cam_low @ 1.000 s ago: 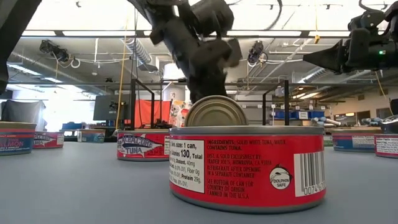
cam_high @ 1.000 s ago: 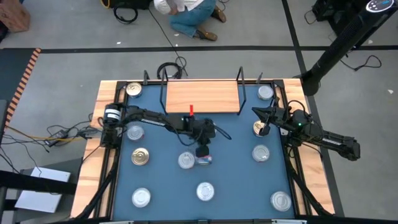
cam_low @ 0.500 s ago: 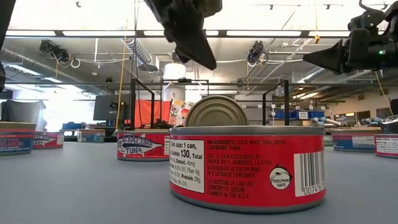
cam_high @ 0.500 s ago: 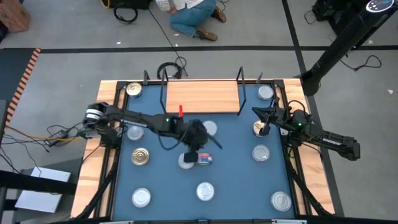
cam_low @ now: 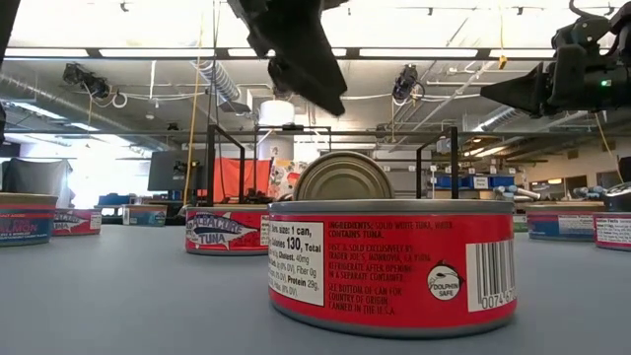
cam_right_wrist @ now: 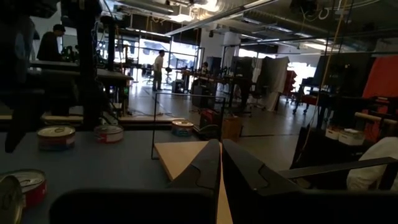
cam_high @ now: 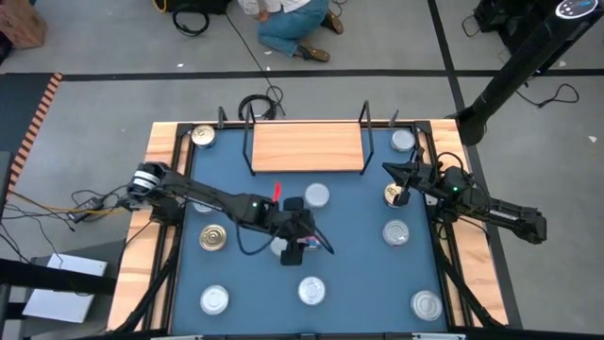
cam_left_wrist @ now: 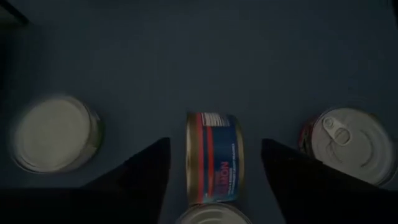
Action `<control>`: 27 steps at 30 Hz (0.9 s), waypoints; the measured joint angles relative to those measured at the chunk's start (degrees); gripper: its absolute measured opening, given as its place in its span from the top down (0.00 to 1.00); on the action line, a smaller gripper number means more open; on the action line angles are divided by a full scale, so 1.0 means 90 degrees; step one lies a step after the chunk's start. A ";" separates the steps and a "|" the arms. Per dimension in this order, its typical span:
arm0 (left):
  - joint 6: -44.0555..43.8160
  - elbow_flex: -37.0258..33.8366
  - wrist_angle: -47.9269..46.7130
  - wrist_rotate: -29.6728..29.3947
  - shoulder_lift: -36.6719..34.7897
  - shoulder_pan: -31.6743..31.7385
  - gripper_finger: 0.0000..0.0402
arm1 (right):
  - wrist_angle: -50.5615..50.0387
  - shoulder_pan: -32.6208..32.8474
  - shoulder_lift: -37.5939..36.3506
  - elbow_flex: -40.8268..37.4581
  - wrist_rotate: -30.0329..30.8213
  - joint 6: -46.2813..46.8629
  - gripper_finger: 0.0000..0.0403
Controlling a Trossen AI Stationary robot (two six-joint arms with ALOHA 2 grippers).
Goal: Stack canned seafood by type on shelf
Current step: Put the blue tuna can on the shelf
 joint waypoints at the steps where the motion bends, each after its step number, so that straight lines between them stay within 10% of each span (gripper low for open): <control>1: 0.0000 -0.0001 0.0002 -0.0001 0.0064 -0.0004 0.31 | 0.0000 0.0000 0.0000 -0.0001 -0.0001 0.0000 0.93; 27: 0.0209 0.0001 0.0017 -0.0147 0.0587 0.0066 0.19 | 0.0008 0.0000 0.0001 0.0000 -0.0002 0.0000 0.93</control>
